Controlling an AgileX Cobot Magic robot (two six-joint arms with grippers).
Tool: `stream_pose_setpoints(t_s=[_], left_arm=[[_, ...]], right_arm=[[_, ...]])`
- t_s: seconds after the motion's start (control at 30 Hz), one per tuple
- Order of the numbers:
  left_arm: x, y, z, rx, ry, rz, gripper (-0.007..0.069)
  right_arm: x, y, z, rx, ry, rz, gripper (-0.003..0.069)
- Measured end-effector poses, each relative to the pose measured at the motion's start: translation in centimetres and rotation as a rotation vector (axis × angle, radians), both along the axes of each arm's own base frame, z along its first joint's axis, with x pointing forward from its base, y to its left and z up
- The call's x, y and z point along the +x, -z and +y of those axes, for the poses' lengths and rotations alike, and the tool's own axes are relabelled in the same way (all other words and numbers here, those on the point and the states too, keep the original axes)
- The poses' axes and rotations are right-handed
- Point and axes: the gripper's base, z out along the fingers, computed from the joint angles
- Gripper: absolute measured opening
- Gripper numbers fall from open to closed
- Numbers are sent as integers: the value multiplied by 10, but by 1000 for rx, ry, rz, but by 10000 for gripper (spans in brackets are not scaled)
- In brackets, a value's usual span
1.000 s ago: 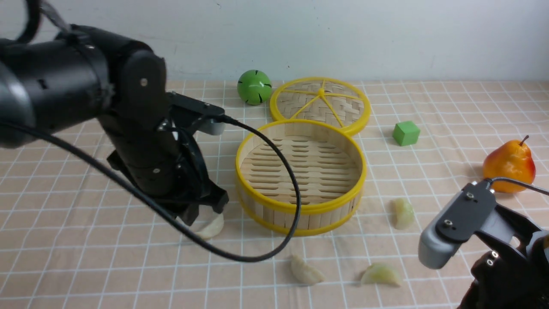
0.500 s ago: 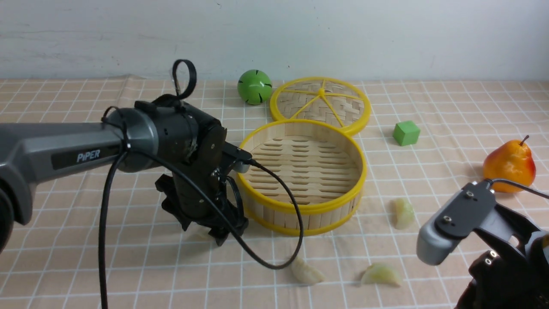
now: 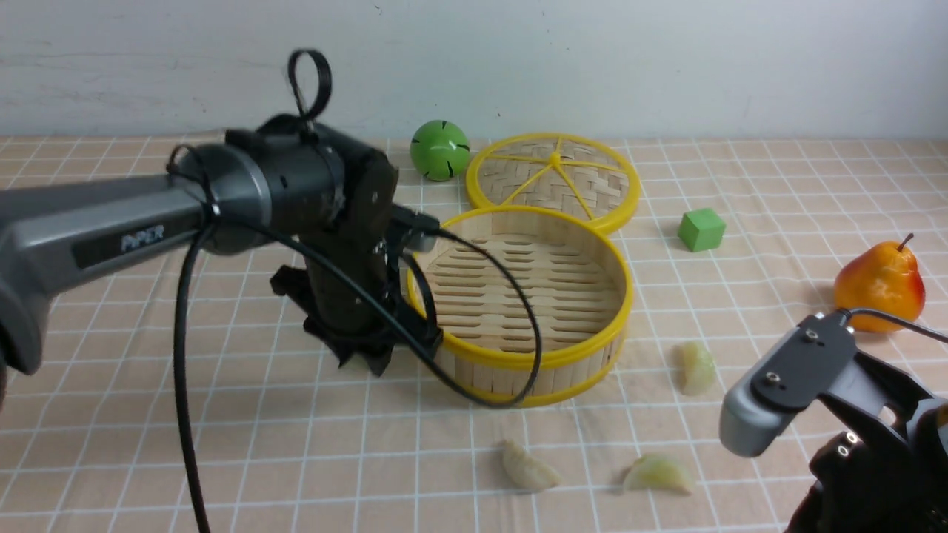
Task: Put the dumplings into the steamer on the table with the brown tablecloth.
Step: 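Place the dumpling into the bamboo steamer basket with the left gripper, then reach for and grasp a dumpling on the table with the left gripper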
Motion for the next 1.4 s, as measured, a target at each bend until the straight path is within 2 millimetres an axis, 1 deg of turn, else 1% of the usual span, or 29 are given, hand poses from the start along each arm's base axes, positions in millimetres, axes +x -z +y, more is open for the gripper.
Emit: stream_pose_setpoints(t_s=[0.03, 0.07, 0.13, 0.2, 0.27, 0.33, 0.43, 0.47, 0.5, 0.53, 0.63, 0.8, 0.87, 0.9, 0.93, 0.97, 1.0, 1.07, 1.1, 1.13, 1.17, 1.2, 1.23, 1.27, 1.33, 1.37, 1.4], left_arm=[[0, -3, 0, -8, -2, -6, 240], [-2, -26, -9, -53, 16, -46, 240], [-5, -49, -25, -103, 51, -100, 240], [-8, -61, -41, -139, 83, -135, 240], [-7, -66, -64, -188, 99, -164, 240], [1, -62, -78, -219, 86, -176, 240], [18, -46, -95, -260, 41, -188, 240], [24, -36, -100, -264, 29, -185, 240], [26, -36, -101, -271, 27, -193, 240], [35, -24, -107, -286, 4, -197, 240], [49, -4, -116, -303, -30, -208, 240], [60, 21, -122, -281, -41, -211, 240], [62, 29, -122, -259, -36, -212, 262], [62, 29, -121, -256, -36, -213, 272], [63, 31, -121, -246, -34, -213, 328], [62, 31, -121, -240, -33, -210, 353], [62, 30, -120, -232, -34, -204, 398], [58, 25, -116, -200, -25, -177, 489], [54, 20, -114, -180, -9, -160, 522], [54, 18, -114, -178, -10, -156, 528], [46, 7, -110, -146, 30, -120, 561], [40, -3, -107, -133, 68, -93, 575], [38, -5, -106, -127, 74, -75, 578], [27, -20, -102, -111, 139, -28, 581], [13, -41, -102, -147, 231, -6, 573], [6, -50, -101, -167, 279, -3, 566], [5, -52, -101, -170, 288, -4, 565]], right_arm=[[0, 0, 0, 0, 0, 0, 15], [0, 0, 0, 0, 0, 0, 16], [0, 0, 0, -1, -1, 1, 18], [-1, -1, -1, 0, -2, 1, 18], [-6, -6, -3, 10, -6, -7, 22], [-11, -11, -6, 22, -8, -26, 22], [-20, -20, -11, 44, -12, -57, 22], [-24, -24, -13, 52, -8, -66, 24], [-26, -25, -13, 56, -6, -70, 24], [-31, -30, -16, 72, 3, -86, 26], [-40, -37, -22, 92, 6, -113, 28], [-47, -42, -25, 109, 16, -133, 31], [-47, -42, -26, 103, 17, -135, 31], [-47, -42, -26, 103, 17, -135, 31], [-46, -41, -27, 93, 18, -138, 31], [-46, -41, -27, 91, 18, -138, 31], [-46, -41, -27, 84, 17, -141, 33], [-45, -40, -29, 59, 16, -153, 33], [-45, -40, -30, 49, 16, -163, 33], [-45, -40, -30, 49, 16, -163, 33], [-46, -41, -33, 31, 19, -183, 33], [-46, -42, -36, 20, 29, -196, 33], [-46, -42, -36, 17, 33, -201, 33], [-48, -44, -40, 3, 46, -224, 33], [-50, -47, -45, -6, 73, -258, 33], [-52, -49, -48, -13, 90, -278, 33], [-52, -49, -48, -16, 90, -280, 33]])
